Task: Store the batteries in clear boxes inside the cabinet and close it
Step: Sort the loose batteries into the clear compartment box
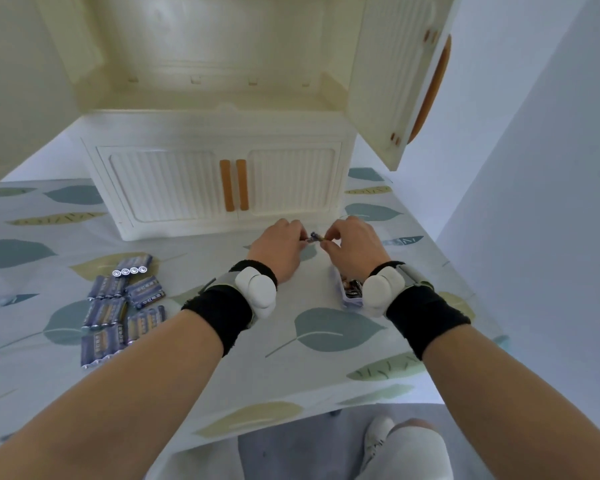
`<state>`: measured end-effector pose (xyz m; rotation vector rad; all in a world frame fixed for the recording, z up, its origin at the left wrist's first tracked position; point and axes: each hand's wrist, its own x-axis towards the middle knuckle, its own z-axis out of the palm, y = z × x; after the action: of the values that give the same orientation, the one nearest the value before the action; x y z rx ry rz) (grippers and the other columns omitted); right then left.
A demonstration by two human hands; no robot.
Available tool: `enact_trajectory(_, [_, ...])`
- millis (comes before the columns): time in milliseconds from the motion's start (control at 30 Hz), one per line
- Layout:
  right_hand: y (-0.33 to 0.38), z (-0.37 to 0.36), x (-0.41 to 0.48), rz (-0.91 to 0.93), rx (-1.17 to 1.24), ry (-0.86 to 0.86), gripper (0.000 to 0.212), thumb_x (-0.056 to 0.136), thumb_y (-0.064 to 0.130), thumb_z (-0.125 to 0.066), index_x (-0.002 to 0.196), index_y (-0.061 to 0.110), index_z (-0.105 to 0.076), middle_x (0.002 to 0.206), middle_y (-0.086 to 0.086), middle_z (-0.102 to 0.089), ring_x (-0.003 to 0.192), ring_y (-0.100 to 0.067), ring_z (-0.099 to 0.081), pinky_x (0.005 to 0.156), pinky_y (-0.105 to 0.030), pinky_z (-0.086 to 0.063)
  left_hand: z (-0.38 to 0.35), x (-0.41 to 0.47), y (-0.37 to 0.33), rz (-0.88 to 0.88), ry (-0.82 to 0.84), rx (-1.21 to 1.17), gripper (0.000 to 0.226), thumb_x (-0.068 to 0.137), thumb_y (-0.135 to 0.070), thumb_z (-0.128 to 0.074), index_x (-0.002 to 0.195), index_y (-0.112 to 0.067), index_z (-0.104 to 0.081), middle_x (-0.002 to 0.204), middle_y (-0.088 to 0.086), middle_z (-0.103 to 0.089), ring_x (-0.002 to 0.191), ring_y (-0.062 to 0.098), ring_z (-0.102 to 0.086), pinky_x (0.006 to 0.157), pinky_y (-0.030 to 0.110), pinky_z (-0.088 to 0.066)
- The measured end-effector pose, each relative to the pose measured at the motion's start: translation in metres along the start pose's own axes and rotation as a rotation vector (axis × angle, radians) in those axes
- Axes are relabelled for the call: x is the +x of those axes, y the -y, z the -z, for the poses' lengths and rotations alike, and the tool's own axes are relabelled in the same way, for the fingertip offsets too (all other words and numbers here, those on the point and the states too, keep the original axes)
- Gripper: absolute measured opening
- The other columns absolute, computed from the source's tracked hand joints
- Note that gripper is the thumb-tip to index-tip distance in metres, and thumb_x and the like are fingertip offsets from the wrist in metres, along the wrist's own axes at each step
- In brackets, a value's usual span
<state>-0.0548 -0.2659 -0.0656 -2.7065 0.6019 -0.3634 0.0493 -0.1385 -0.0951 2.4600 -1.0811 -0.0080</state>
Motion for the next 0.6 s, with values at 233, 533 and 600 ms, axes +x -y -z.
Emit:
enact_trajectory(233, [-0.065,0.025,-0.022,-0.195,-0.055,0.004,0.019,0.091,0.032,-0.065,0.101,0.018,-0.074,0.114,-0.01,-0.061,0.103,-0.027,-0.058,0.086,-0.03,-0.041,-0.019,0.0,-0.053,-0.094,0.015,-0.07,0.018,0.1,-0.028,-0.053,0.109,-0.015,-0.061,0.109,0.008,-0.059,0.097,0.026,-0.06,0.087,0.039,-0.05])
enact_trajectory(533, [-0.093,0.026,-0.036,-0.316,-0.043,-0.027,0.034,0.092,0.046,-0.057,0.117,0.024,-0.066,0.132,-0.008,-0.058,0.123,-0.029,-0.053,0.104,-0.041,-0.042,-0.029,-0.007,-0.062,0.062,0.058,-0.097,0.038,0.096,-0.035,-0.054,0.13,-0.017,-0.052,0.13,0.012,-0.049,0.11,0.03,-0.058,0.096,0.036,-0.044])
enact_trajectory(600, [-0.097,0.028,-0.036,-0.331,-0.021,0.024,0.037,0.094,0.047,-0.054,0.116,0.02,-0.069,0.131,-0.005,-0.064,0.121,-0.026,-0.056,0.101,-0.037,-0.043,-0.027,-0.005,-0.06,0.097,0.111,-0.117,0.041,0.096,-0.035,-0.053,0.133,-0.015,-0.051,0.13,0.013,-0.058,0.116,0.03,-0.057,0.097,0.035,-0.044])
